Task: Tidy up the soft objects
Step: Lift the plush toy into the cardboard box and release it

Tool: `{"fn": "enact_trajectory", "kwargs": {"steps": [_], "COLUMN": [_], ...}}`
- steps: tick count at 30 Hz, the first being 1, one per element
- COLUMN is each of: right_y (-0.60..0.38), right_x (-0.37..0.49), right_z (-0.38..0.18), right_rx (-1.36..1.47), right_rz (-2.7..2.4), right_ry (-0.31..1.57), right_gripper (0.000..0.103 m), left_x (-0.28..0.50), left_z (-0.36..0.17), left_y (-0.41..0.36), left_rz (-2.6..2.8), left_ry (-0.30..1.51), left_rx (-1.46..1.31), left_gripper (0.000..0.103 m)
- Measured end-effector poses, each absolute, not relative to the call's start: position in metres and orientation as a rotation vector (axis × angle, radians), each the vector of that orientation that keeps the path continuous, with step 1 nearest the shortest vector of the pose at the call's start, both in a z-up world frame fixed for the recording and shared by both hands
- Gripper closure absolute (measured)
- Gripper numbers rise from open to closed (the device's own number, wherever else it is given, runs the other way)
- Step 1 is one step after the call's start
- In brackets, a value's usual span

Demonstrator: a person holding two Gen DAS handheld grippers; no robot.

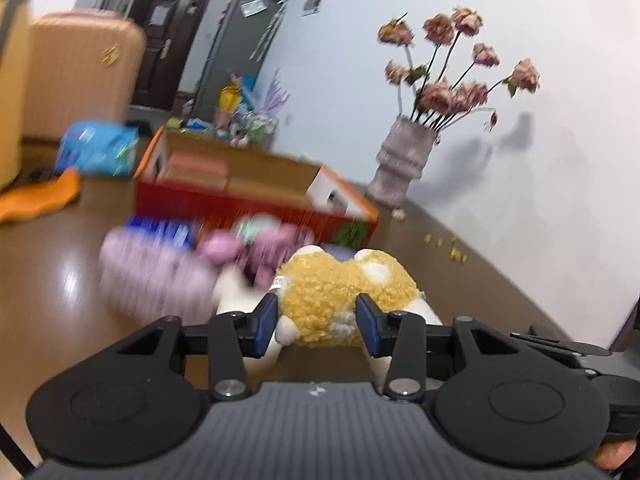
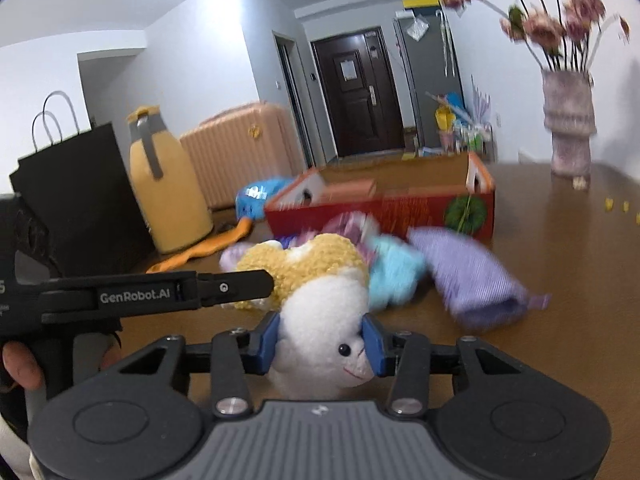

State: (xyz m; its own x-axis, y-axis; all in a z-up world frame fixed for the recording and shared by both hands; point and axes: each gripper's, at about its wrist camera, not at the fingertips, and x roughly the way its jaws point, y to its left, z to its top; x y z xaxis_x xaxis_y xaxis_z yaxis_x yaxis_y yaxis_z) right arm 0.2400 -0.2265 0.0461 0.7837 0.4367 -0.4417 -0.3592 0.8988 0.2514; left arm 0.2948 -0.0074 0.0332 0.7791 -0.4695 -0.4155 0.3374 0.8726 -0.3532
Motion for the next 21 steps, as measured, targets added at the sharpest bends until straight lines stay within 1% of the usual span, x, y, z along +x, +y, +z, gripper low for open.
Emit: {"fn": "enact_trajectory", "kwargs": {"steps": [3, 6, 10, 13, 17, 21], "right_y": [-0.242, -0.258, -0.266, -0.268, -0.268, -0.260], "right_x": [0.287, 0.345, 0.434, 0.501, 0.578, 0.625], "right_z": [0.078, 0.102, 0.119, 0.116, 0.091, 0.060], "right_rx": [0.148, 0.184, 0.154, 0.152, 0.166, 0.167], "right_rz": [0.416, 0.411, 0.377, 0.352, 0.321, 0.279], "right_ry": [0.482, 0.500, 0.553, 0.607, 0.692, 0.749], "right_gripper": [0.061, 0.061, 0.061, 0.061, 0.062, 0.062], "left_x": [0.348, 0.413, 0.503, 0.569, 0.638, 0.683], "left_z": [0.063, 0.087, 0.097, 0.088, 0.060, 0.023], "left_y": [-0.019, -0.031, -0.050, -0.059, -0.066, -0.067], "left_rz": [-0.489, -0.509, -0.502, -0.477, -0.440, -0.387], "left_ry": [0.501, 0.513, 0.563, 0.620, 0.690, 0.781], "left_rx": [-0.273, -0.284, -0.285, -0.334, -0.320, -0.342], "left_gripper": [0.060, 0.060, 0.060, 0.060, 0.060, 0.060]}}
